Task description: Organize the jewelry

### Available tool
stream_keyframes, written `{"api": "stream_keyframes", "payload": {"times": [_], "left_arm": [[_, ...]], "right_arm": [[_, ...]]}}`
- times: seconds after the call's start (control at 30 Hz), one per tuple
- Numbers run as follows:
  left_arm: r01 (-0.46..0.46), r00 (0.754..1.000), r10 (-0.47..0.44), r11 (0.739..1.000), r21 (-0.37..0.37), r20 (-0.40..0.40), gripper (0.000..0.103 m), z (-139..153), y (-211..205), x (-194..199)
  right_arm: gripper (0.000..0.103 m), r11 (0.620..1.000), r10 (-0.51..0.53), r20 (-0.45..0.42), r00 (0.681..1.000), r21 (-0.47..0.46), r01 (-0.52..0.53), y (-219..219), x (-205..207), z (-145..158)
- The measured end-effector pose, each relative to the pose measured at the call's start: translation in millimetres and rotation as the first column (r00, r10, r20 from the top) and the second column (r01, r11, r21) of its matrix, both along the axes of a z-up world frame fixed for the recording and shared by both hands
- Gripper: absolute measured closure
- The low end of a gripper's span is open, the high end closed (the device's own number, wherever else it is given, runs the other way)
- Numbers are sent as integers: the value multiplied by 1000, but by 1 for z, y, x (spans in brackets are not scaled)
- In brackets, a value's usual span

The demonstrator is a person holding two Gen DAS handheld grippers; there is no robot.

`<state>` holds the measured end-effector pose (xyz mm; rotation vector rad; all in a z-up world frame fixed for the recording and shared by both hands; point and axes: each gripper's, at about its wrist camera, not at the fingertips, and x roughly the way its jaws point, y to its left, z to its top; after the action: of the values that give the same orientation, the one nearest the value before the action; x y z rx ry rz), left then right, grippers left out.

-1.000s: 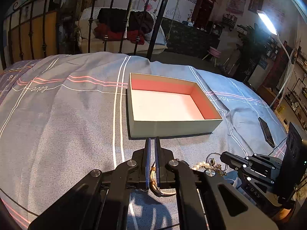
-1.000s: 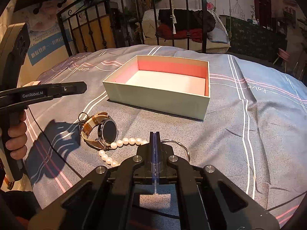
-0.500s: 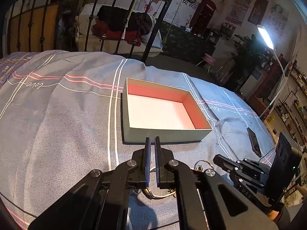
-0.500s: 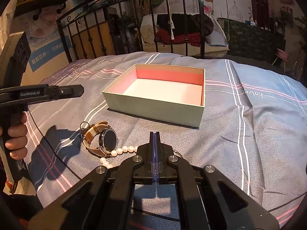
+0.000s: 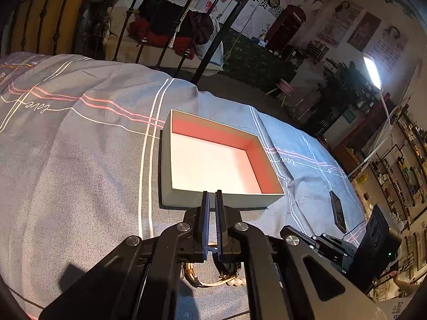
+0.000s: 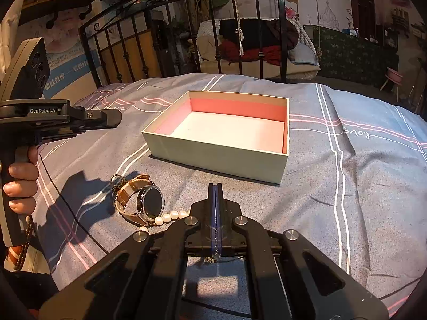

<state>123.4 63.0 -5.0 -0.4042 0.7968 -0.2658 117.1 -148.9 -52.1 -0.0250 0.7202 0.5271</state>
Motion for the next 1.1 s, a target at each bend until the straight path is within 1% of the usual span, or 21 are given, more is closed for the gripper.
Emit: {"api": "stream_keyframes", "payload": {"times": [0.13, 0.23, 0.27, 0.33, 0.4, 0.53, 0.67, 0.7, 0.73, 0.77, 0.8, 0.83, 0.9, 0.97, 1.0, 1.07, 1.1], "left_arm": [[29, 1000, -29, 998, 50, 7, 99, 4, -18, 28], [35, 999, -33, 995, 93, -18, 99, -1, -31, 55], [29, 999, -26, 993, 114, -32, 99, -4, -33, 64], [18, 998, -10, 990, 142, -58, 99, -11, -36, 78], [6, 996, 7, 988, 156, -84, 99, -18, -35, 90], [-4, 993, 25, 983, 183, -115, 99, -28, -32, 103], [12, 992, 13, 982, 190, -129, 98, -30, -29, 102], [12, 992, 13, 981, 193, -127, 94, -29, -28, 100], [9, 993, 15, 980, 198, -116, 88, -26, -28, 96], [2, 995, 20, 977, 211, -100, 62, -23, -27, 91], [-9, 997, 27, 974, 228, -76, 36, -18, -26, 84], [-24, 998, 36, 968, 249, -44, 30, -12, -25, 75], [-31, 999, 33, 960, 279, -4, 22, -3, -24, 58], [-40, 999, 38, 953, 300, 13, 16, 1, -20, 39], [-46, 999, 42, 952, 302, 20, 11, 1, -17, 30], [-59, 998, 58, 950, 307, 12, 7, -3, -11, 14], [-60, 998, 60, 952, 300, 8, 7, -7, -8, 6]], "right_arm": [[102, 1000, -12, 39, 999, -22, 13, 11, 33, 16], [102, 999, -25, 32, 999, -33, 26, 23, 71, 24], [102, 998, -32, 29, 999, -53, 34, 28, 82, 24], [102, 995, -37, 24, 999, -94, 39, 38, 102, 23], [102, 993, -46, 6, 999, -110, 47, 43, 118, 18], [102, 989, -52, 0, 999, -137, 51, 48, 129, 10], [101, 991, -52, -10, 999, -126, 50, 46, 128, 6], [100, 991, -54, -12, 998, -121, 52, 45, 127, 6], [92, 992, -54, -11, 998, -117, 53, 43, 126, 7], [66, 992, -57, -6, 998, -114, 56, 42, 123, 8], [49, 992, -60, 2, 998, -109, 60, 40, 119, 10], [28, 992, -66, 23, 998, -104, 68, 37, 113, 14], [28, 991, -68, 61, 996, -108, 74, 34, 98, 20], [28, 992, -66, 71, 995, -103, 73, 28, 83, 23], [28, 992, -66, 73, 995, -100, 73, 25, 74, 23], [26, 993, -73, 69, 995, -93, 79, 16, 56, 20], [25, 993, -79, 61, 995, -86, 84, 11, 48, 17]]}}
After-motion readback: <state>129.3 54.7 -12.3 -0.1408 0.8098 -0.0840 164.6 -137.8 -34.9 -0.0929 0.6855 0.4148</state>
